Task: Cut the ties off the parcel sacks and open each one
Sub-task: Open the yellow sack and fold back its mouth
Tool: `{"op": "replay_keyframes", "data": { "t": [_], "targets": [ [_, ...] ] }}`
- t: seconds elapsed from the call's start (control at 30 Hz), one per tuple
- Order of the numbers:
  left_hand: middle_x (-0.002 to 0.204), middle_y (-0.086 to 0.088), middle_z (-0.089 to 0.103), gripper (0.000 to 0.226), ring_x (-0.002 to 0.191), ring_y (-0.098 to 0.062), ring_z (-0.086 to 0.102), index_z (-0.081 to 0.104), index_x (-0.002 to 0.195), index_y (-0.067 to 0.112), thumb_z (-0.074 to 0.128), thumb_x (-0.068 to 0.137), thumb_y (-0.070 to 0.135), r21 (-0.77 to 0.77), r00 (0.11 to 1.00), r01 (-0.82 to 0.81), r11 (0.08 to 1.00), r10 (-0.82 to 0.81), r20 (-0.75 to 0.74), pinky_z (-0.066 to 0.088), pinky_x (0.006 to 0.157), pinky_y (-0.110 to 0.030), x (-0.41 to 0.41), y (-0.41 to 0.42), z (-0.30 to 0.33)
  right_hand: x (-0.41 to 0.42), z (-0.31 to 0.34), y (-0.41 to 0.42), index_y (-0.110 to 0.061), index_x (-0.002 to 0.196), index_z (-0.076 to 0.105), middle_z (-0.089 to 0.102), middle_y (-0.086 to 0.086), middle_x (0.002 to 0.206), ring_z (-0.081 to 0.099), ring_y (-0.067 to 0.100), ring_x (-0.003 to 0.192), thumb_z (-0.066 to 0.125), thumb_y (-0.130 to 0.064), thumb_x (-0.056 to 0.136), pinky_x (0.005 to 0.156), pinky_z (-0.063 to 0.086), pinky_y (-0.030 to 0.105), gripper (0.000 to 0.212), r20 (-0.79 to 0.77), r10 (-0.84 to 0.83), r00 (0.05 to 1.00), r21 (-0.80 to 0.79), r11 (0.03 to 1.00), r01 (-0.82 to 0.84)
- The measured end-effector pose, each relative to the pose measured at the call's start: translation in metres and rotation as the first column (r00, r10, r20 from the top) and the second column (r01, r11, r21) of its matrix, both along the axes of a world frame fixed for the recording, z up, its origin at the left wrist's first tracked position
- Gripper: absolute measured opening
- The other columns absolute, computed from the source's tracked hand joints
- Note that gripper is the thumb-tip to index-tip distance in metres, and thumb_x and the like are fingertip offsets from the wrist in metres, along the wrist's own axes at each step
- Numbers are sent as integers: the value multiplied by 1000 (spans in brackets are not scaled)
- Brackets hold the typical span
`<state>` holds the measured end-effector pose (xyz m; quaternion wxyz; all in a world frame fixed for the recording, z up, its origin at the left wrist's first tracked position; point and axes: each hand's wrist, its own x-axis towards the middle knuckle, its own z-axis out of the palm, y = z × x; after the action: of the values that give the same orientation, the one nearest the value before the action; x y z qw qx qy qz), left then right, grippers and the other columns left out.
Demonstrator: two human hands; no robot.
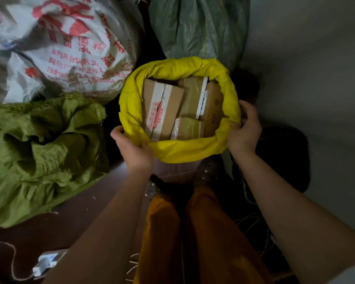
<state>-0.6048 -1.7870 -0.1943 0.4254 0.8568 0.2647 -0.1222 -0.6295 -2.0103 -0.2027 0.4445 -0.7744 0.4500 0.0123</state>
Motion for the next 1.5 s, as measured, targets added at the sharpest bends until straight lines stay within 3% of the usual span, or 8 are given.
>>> {"op": "replay_keyframes", "data": {
  "t": [0.17,0.33,0.57,0.73,0.87,1.2,1.33,1.5],
  "targets": [
    [133,-20,36,72,118,-40,37,37,137,8,63,69,13,460,949,312,832,-294,-113,33,95,-54,-4,-8,12,-4,0,0,-20,127,56,61,3,124,59,16,113,57,6,89,99,51,42,46,-8,-126,992,163,979,126],
    [146,-15,36,64,132,-39,31,43,138,20,62,76,15,558,786,557,616,-607,-115,25,105,-57,11,-20,18,3,1,-7,-18,125,59,65,4,120,62,18,110,59,0,92,97,52,44,38,-9,-162,987,260,952,159],
    [161,4,-3,77,145,-42,-1,17,149,40,54,86,16,554,627,724,410,-727,-281,6,112,-64,84,-41,5,2,-6,-22,-22,115,62,66,2,116,63,17,108,57,4,91,97,52,43,35,2,-75,997,273,959,71],
    [158,2,4,69,131,-52,26,22,147,38,55,87,35,367,583,813,453,-637,-504,31,99,-64,102,-33,-5,4,-8,-26,-29,104,63,67,-3,108,63,14,106,56,5,91,95,53,39,37,43,-34,998,282,959,20],
    [148,-9,19,62,119,-50,43,26,143,24,54,90,39,316,628,755,574,-497,-598,41,93,-54,58,-23,-1,16,-4,-25,-26,101,67,63,-12,97,62,10,104,52,8,90,85,49,19,38,55,61,997,275,959,-74],
    [142,-10,20,70,122,-49,38,20,143,23,53,88,51,376,671,691,617,-354,-651,40,92,-52,24,-24,-13,47,-9,-13,-33,95,65,66,-8,107,58,3,106,48,10,88,84,45,17,47,88,281,956,172,941,-293],
    [149,-11,14,71,136,-39,17,15,148,28,49,89,47,529,738,665,527,-359,-571,21,108,-55,18,-21,-9,50,-6,-4,-30,97,65,63,-13,102,57,0,104,48,12,88,82,42,6,46,116,252,961,231,934,-273],
    [153,-7,21,71,135,-36,24,21,149,32,58,89,38,452,772,618,643,-604,-197,27,105,-54,52,-38,1,57,-4,-5,-27,96,66,64,-11,101,58,2,105,48,11,90,78,41,1,42,133,263,956,267,919,-290]
  ]
}}
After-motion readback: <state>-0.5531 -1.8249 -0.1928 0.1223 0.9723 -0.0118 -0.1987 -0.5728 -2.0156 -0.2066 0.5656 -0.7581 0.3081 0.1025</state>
